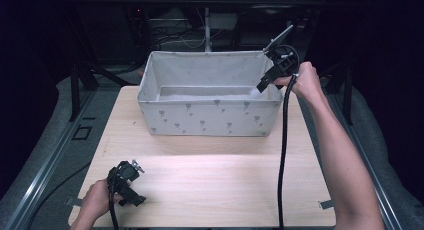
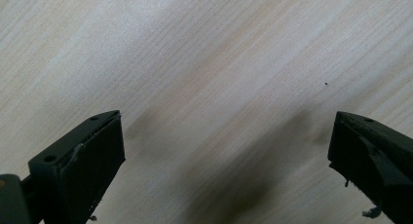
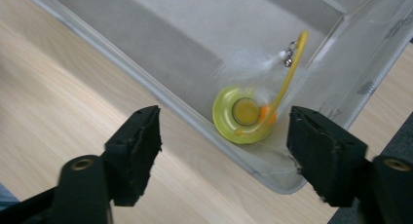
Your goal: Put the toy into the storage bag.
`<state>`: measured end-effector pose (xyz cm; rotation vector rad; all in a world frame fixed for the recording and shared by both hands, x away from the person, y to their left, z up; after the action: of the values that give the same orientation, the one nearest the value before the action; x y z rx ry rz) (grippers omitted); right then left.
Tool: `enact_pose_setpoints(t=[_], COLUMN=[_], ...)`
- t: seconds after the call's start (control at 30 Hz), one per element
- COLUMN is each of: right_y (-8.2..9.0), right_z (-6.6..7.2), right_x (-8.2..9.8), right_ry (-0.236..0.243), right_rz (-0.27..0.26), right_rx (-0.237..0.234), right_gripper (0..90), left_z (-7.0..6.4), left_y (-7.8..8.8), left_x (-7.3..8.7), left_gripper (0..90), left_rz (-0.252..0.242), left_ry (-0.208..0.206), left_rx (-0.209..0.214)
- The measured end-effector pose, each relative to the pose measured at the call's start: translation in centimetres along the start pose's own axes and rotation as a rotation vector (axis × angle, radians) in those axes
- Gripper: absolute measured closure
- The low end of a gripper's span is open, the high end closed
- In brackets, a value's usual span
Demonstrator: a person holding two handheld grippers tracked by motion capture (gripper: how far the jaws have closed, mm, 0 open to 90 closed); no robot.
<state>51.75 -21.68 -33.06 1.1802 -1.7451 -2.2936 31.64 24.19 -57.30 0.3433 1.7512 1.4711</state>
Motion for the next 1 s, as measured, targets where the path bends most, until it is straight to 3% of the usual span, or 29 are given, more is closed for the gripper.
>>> enact_pose_setpoints(t=[0.13,0.3,0.43,0.83,1.0], right_y=[1.8,3.4,4.1,2.8,1.9], right_z=[1.1,2.1,3.2,6.3,7.3], right_x=[0.4,1.2,2.1,5.8,7.4], right_ry=[0.03,0.043,0.065,0.148,0.158], right_rz=[-0.038,-0.096,-0.1,-0.08,-0.087], right_rx=[-0.005,-0.032,-0.038,-0.061,-0.083], right_gripper=[16.3,13.8,10.8,8.3,7.6], left_z=[-0.1,0.0,-0.1,-0.1,-0.1], left_y=[0.0,0.0,0.0,0.0,-0.1], left_x=[-0.1,-0.1,-0.1,-0.1,0.0], left_gripper=[0.2,0.1,0.2,0.1,0.2], left_rz=[-0.001,-0.003,-0.004,-0.002,0.0], left_ry=[-0.001,-0.003,-0.001,-0.003,-0.002], left_rx=[-0.001,-0.004,-0.003,-0.003,0.0])
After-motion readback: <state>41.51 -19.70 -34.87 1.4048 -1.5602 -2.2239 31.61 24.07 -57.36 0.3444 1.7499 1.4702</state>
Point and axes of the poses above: each handheld gripper's, and its own axes: y roughly backward along the jaws, x roughly out of its underside, z roughly to its left, the point moved 2 cm from there along -y, roughly forward along the jaws, and after that the axes turned 11 degrees about -z, right-handed, at the moved point
